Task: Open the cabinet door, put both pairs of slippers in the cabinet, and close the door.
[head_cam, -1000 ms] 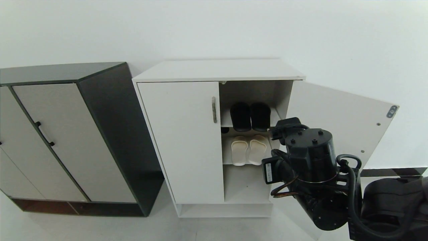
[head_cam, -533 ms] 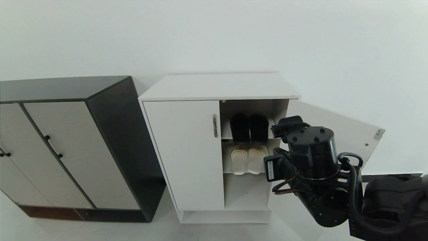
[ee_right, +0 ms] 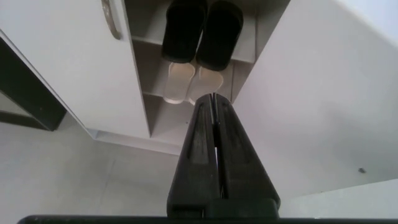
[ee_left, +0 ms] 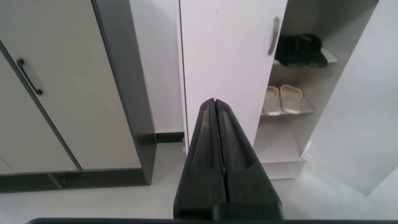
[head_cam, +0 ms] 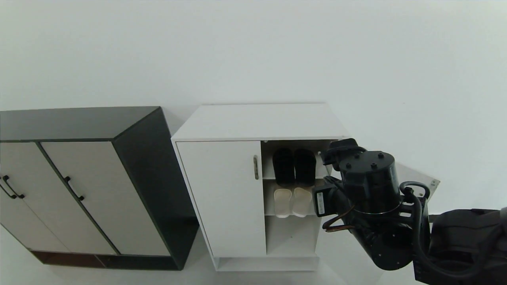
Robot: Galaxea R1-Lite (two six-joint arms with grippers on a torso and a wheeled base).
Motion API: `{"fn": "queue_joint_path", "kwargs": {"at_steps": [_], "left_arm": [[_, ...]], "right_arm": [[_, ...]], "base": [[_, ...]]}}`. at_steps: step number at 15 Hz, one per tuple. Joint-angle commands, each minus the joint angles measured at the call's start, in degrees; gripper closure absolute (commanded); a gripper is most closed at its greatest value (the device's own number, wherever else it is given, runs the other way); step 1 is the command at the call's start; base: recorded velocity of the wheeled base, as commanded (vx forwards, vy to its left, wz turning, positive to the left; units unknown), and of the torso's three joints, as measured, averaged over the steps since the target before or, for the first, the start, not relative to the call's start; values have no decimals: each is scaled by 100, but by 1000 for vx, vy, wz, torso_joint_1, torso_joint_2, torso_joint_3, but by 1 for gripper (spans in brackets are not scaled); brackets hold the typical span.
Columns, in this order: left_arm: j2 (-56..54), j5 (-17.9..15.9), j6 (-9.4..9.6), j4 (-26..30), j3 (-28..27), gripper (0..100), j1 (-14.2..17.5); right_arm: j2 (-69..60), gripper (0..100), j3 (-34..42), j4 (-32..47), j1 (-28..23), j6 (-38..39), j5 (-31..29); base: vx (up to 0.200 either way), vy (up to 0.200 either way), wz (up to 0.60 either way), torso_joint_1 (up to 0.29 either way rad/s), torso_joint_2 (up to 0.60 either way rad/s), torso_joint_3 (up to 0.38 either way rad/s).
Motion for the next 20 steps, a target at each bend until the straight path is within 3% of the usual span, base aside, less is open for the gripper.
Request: {"fn": "queue_joint_path", "kwargs": {"at_steps": [1,5,14,20], "left_arm": [[-1,-4,13,-3,0,100,-2],[-1,-4,4,-3,0,100,-2],[-1,-4,-4,-3,0,100,-2],[-1,-4,-4,6,0,100,-2]], "right_arm": [[14,100,7,-14,-47,-60,-1],[-74,100,209,-120,-55,-165,17],[-91,100,244,-155,-64,-297,17],[-82,100,235,-155,-117,-297,17]], "base": [[0,0,0,222,-544,-315],[0,0,0,193,-455,-254],[0,0,0,11,-25,-14],[0,0,-600,7,0,0]]}}
